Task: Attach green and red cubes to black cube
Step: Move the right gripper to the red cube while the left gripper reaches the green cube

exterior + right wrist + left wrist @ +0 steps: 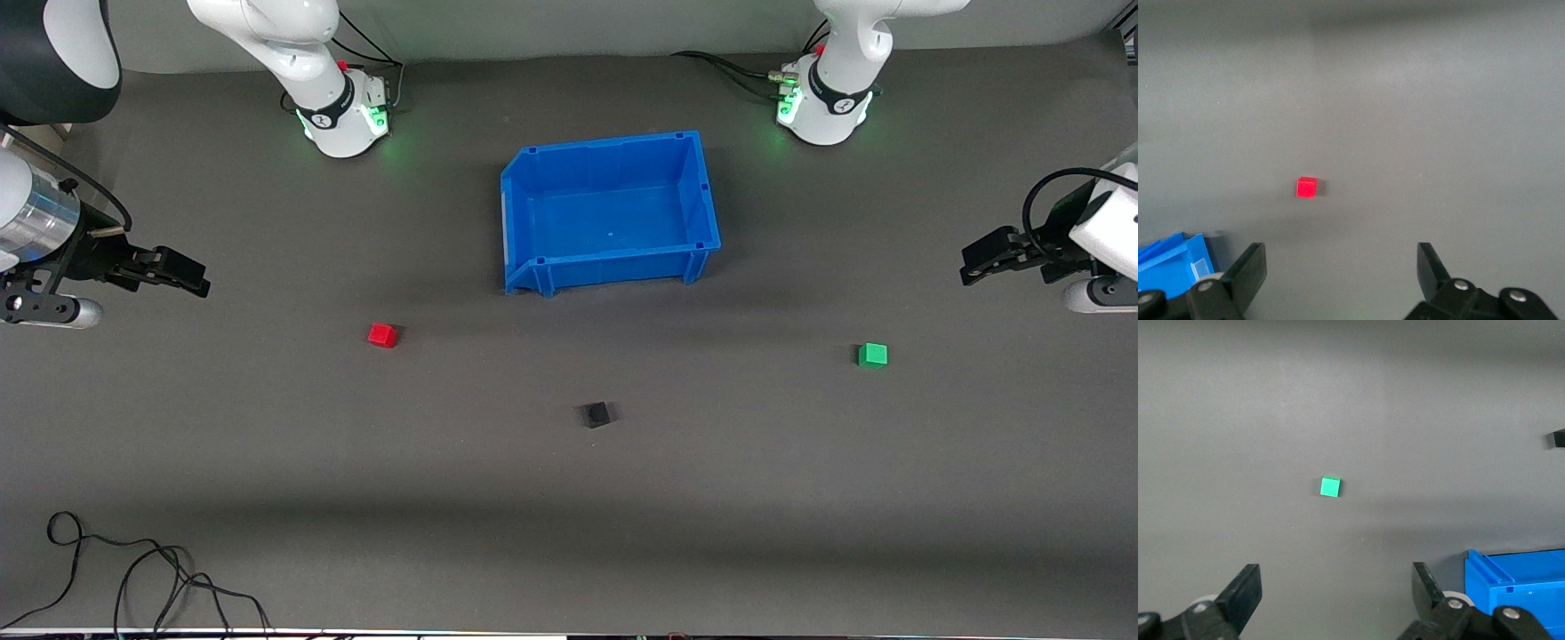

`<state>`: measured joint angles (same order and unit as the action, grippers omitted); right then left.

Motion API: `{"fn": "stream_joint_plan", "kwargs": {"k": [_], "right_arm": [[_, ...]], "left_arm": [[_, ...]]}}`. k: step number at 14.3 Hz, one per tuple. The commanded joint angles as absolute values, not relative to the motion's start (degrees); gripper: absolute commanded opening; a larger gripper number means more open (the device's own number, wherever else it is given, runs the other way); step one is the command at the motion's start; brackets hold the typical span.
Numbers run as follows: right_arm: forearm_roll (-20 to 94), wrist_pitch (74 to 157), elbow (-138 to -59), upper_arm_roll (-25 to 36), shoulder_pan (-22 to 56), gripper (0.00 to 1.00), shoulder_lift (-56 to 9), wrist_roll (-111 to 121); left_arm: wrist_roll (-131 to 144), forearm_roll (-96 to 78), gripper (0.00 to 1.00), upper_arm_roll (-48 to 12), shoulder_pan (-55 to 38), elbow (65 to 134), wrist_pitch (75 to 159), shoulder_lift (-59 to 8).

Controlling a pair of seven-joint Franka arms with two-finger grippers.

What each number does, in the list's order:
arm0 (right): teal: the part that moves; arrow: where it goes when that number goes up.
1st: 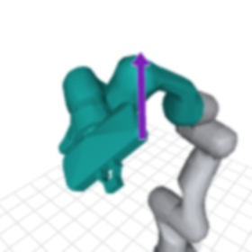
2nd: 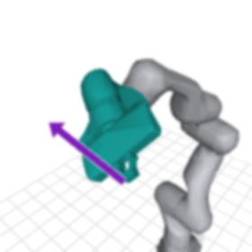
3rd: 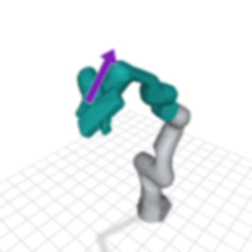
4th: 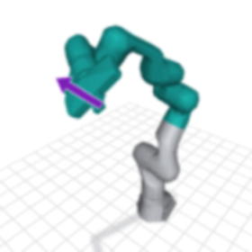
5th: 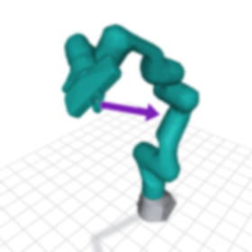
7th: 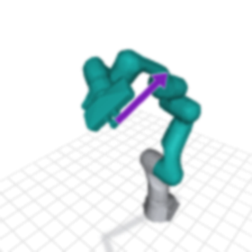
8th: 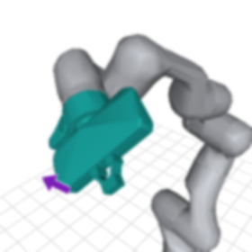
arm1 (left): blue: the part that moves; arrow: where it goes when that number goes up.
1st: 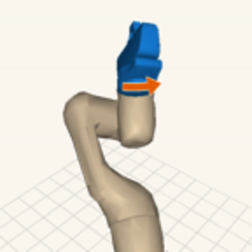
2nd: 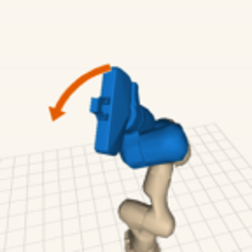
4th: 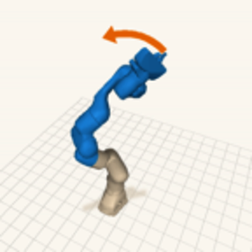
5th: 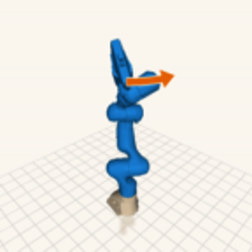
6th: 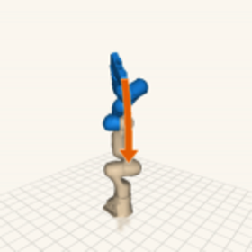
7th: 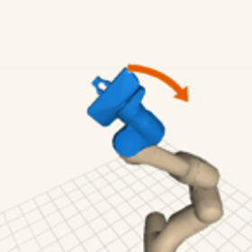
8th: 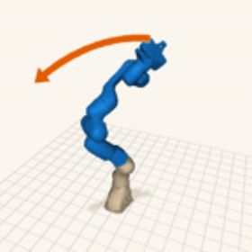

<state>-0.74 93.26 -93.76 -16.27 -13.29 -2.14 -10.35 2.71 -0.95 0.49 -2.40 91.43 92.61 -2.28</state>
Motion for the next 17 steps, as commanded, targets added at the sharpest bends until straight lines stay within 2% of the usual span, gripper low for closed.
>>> {"fn": "stream_joint_plan", "kwargs": {"k": [1, 4, 6, 8, 12, 17], "right_arm": [[-1.06, 92.72, -94.57, -16.17, -13.36, 1.00, -0.88, -9.23], [-0.97, 94.21, -95.88, -16.17, -13.10, 1.00, -1.05, -10.45], [-0.71, 96.41, -97.37, -16.17, -13.01, 1.00, -1.58, -20.06], [-0.44, 98.16, -101.23, -16.17, -12.83, 1.00, -1.15, -31.68], [-0.35, 102.39, -107.92, -16.17, -12.66, 1.00, -1.23, -36.29], [-0.18, 104.41, -109.51, -16.26, -12.13, 1.00, -6.23, -51.98]], "left_arm": [[2.02, -0.44, 1.00, 1.14, -3.86, 89.66, 90.44, -2.20], [1.85, -0.44, 1.00, 1.14, -3.78, 89.65, 90.44, -2.20], [1.93, -0.44, 1.00, 1.14, -3.87, 89.65, 90.44, -2.20], [1.93, -0.44, 1.00, 1.14, -3.78, 89.65, 90.35, -2.20], [2.54, -0.44, 1.00, 1.14, -3.69, 89.65, 90.44, -2.37], [16.47, -1.23, 1.00, 1.49, -3.16, 89.56, 90.35, -2.55]]}}
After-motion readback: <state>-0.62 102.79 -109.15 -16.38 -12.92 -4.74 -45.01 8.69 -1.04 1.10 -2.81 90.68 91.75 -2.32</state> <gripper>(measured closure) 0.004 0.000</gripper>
